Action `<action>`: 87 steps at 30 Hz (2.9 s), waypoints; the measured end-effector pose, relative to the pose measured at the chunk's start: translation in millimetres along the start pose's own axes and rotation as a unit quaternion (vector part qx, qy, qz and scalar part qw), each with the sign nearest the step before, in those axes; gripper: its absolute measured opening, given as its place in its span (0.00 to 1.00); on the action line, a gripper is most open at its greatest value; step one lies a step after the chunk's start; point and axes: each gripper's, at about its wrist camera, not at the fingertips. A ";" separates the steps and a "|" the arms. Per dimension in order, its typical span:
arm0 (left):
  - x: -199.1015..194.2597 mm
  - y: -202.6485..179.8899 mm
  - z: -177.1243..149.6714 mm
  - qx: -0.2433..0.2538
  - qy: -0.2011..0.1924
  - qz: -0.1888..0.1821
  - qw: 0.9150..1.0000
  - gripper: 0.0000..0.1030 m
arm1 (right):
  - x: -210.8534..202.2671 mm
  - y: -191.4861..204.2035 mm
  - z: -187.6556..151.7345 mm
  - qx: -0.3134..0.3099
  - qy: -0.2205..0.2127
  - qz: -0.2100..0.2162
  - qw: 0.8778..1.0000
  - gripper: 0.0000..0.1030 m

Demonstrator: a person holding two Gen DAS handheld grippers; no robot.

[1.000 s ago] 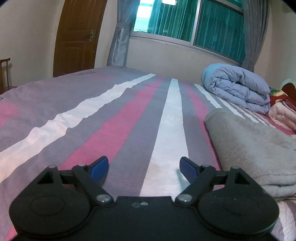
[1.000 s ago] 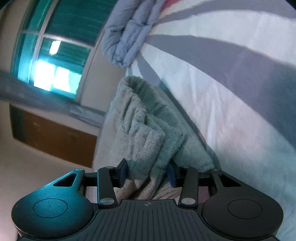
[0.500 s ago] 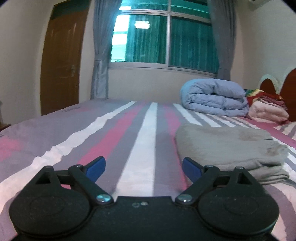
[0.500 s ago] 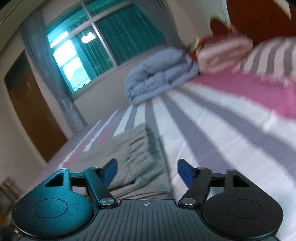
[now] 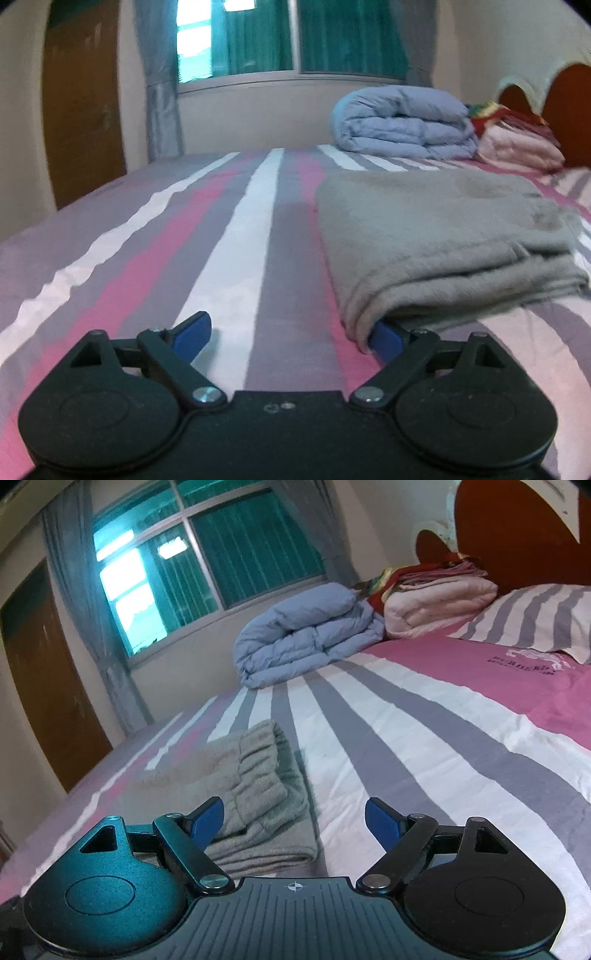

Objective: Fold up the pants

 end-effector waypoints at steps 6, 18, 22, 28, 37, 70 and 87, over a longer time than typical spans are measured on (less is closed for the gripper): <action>-18.3 4.9 0.0 0.012 -0.016 0.003 1.000 0.82 | 9.4 -1.0 -6.9 -0.003 0.013 -0.001 1.000 0.81; -21.3 23.2 34.9 -0.052 -0.085 -0.024 0.995 0.88 | 16.5 -3.3 3.7 0.014 0.001 0.041 0.999 0.65; 7.8 6.2 41.6 -0.056 -0.070 -0.031 0.996 0.88 | 37.7 10.8 8.8 -0.015 -0.012 0.048 0.999 0.64; 40.2 -8.0 26.8 -0.041 0.019 -0.053 0.998 0.90 | 93.6 24.1 -17.1 -0.105 0.084 -0.004 0.991 0.57; 52.0 10.0 48.0 -0.071 -0.030 -0.043 0.996 0.91 | 69.6 7.9 3.6 -0.056 -0.022 0.003 0.998 0.63; 141.9 -21.2 58.6 0.037 0.006 -0.041 0.998 0.91 | 214.6 24.3 7.7 -0.148 0.077 0.040 0.985 0.88; 106.8 42.7 27.2 -0.230 0.140 -0.183 0.945 0.81 | 166.4 -70.4 17.2 0.191 0.204 0.083 0.957 0.97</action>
Point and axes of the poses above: each gripper's, at about its wrist camera, not at the fingertips, and x roughly the way its jaws point, y to its left, z to its top, and after that the axes turned 14 degrees about -y, right-handed
